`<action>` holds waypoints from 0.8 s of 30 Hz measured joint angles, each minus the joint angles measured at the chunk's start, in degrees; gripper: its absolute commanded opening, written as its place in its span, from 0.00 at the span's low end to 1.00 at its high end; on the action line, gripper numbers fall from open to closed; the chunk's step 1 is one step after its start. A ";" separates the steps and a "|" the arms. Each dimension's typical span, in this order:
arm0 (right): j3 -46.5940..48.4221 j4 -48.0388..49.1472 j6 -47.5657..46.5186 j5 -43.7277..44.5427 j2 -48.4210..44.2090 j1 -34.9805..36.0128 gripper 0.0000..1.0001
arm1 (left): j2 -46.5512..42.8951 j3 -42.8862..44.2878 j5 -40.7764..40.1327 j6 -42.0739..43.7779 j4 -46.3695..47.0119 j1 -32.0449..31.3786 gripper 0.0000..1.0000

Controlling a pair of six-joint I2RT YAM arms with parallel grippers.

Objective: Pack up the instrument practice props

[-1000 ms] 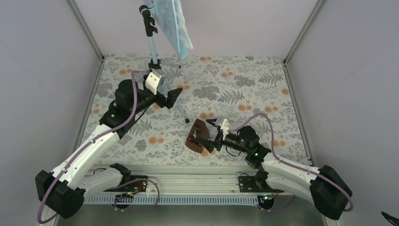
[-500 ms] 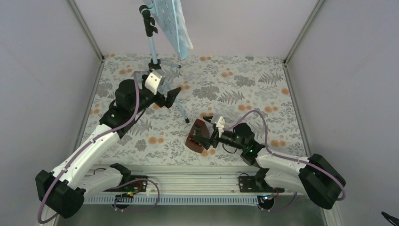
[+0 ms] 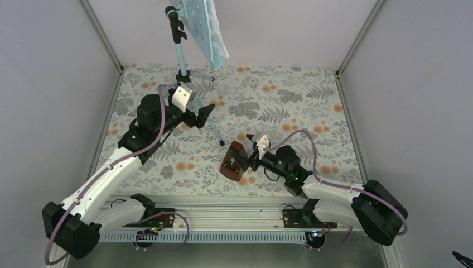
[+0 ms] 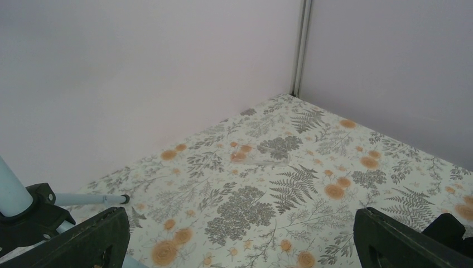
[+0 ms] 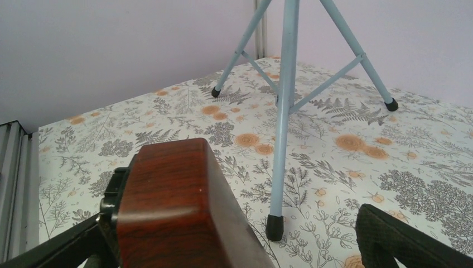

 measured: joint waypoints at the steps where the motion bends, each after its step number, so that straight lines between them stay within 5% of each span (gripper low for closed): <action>1: 0.00 -0.07 0.13 0.48 0.00 0.00 0.96 | -0.02 0.00 0.07 0.00 0.00 0.00 0.99; 24: -0.57 -0.02 1.38 2.71 -0.63 0.09 0.92 | 0.00 0.00 0.31 0.00 -0.02 0.00 1.00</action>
